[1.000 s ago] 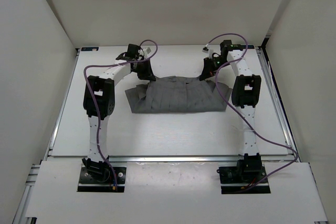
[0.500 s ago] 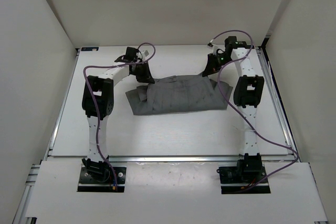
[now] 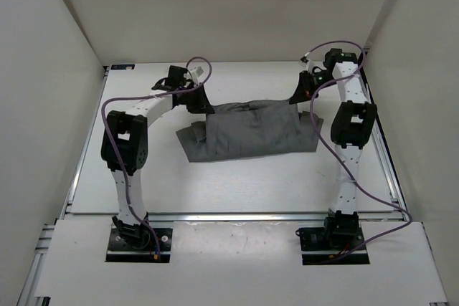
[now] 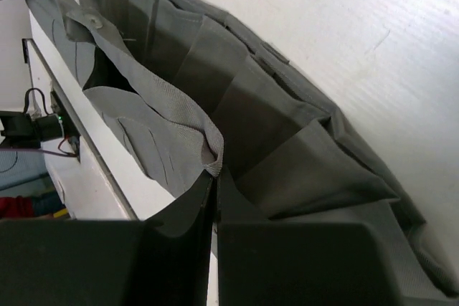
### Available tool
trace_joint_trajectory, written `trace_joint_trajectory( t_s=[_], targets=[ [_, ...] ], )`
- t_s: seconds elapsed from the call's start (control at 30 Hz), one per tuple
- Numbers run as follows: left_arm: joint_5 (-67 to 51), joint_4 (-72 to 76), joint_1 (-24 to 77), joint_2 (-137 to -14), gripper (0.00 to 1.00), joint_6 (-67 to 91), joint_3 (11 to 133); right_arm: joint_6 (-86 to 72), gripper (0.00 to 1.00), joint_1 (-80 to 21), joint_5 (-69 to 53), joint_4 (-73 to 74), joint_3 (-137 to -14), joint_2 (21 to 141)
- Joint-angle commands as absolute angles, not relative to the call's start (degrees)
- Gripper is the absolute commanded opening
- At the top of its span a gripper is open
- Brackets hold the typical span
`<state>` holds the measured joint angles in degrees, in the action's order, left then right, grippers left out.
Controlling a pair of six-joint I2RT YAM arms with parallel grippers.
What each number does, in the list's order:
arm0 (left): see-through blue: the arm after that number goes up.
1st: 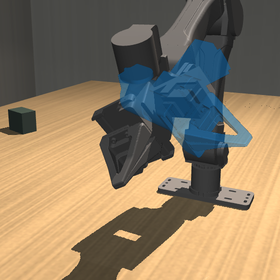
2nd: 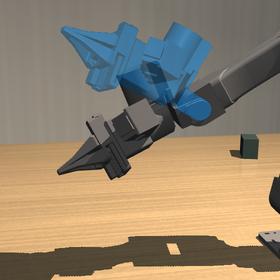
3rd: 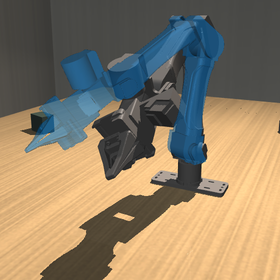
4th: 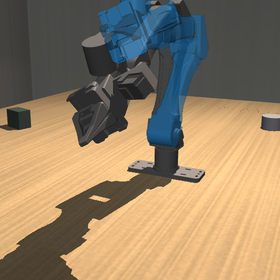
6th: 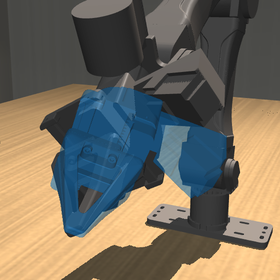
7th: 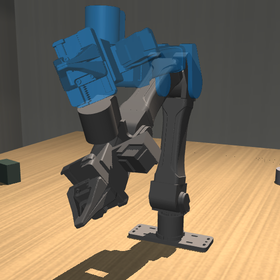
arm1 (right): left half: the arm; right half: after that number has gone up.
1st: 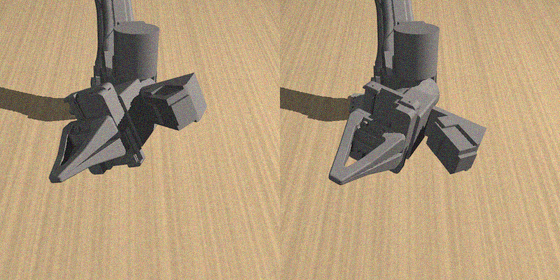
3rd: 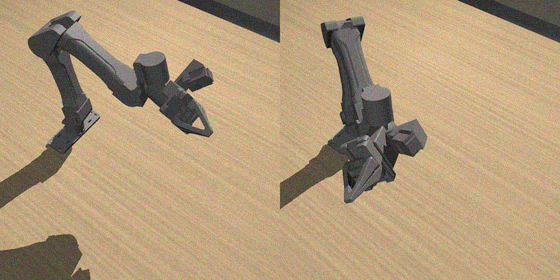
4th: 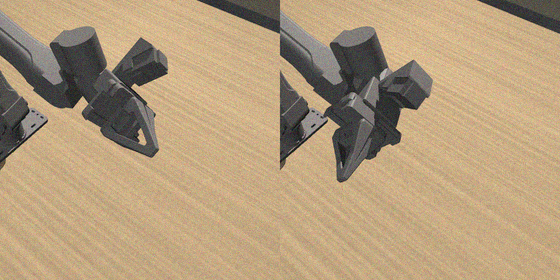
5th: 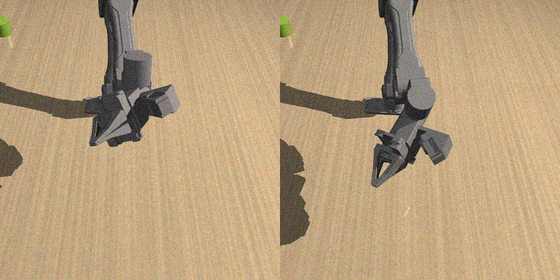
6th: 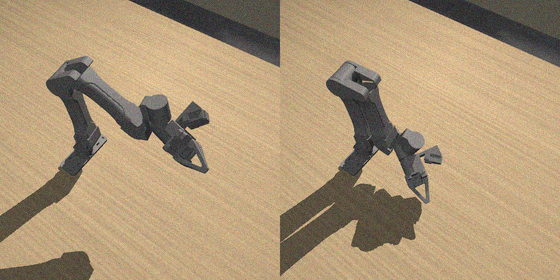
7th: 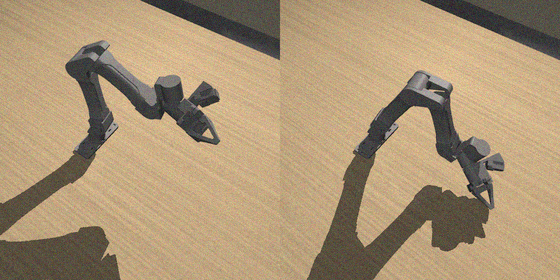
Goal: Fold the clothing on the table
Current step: Fold the skirt
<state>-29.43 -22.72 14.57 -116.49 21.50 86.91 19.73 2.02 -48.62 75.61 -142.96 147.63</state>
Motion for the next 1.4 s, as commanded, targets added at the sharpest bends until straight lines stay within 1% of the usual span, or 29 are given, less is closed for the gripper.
trace_joint_trajectory(
  t_s=[0.0,0.17,0.27,0.43,0.57,0.7,0.73,0.83,0.9,1.0,1.1,1.17,1.3,1.37],
  targets=[
    [-29.0,-22.5,14.24,-112.76,0.21,21.71,85.52,19.96,0.0,3.78,-48.25,76.64,-140.28,142.65],
    [-28.74,-21.97,15.12,-110.83,0.3,21.97,81.75,19.51,0.0,2.9,-47.99,76.55,-139.93,142.38],
    [-28.91,-21.44,14.77,-111.09,0.31,22.76,79.81,18.9,0.0,2.2,-46.85,76.64,-137.21,142.64],
    [-28.39,-24.69,14.59,-112.41,0.31,21.71,78.84,17.06,0.0,1.93,-43.08,75.15,-133.51,143.53],
    [-28.21,-22.94,14.41,-111.88,0.31,22.76,76.91,15.82,0.0,2.99,-41.31,74.18,-133.59,144.05],
    [-28.04,-22.76,14.68,-111.44,0.3,22.68,79.09,16.7,0.0,3.34,-43.24,75.06,-134.47,143.79],
    [-28.04,-22.76,14.76,-111.27,0.29,22.68,79.8,16.87,0.0,3.43,-44.37,75.32,-134.99,143.35],
    [-28.39,-23.55,15.11,-110.83,0.2,22.24,83.57,18.63,0.0,2.9,-46.23,76.55,-137.54,142.04],
    [-28.83,-25.13,15.73,-110.48,0.16,22.15,85.41,19.33,0.0,2.64,-47.37,76.81,-137.12,140.02],
    [-28.56,-28.11,17.22,-108.38,0.11,20.83,87.54,19.25,0.0,3.07,-47.81,76.82,-137.02,135.45],
    [-27.78,-29.35,19.07,-103.91,0.09,19.95,86.23,20.38,0.0,4.13,-48.25,77.16,-135.01,128.78],
    [-28.56,-28.22,20.47,-100.38,0.09,20.65,82.2,23.54,0.0,4.83,-48.25,77.16,-130.71,123.87],
    [-28.65,-26.63,20.74,-92.3,0.05,23.11,76.03,35.91,0.0,2.9,-44.57,76.56,-115.19,109.46],
    [-28.31,-26.54,21.09,-87.74,0.03,23.64,71.65,37.7,0.01,3.68,-45.17,76.2,-108.22,104.97]
  ],
)
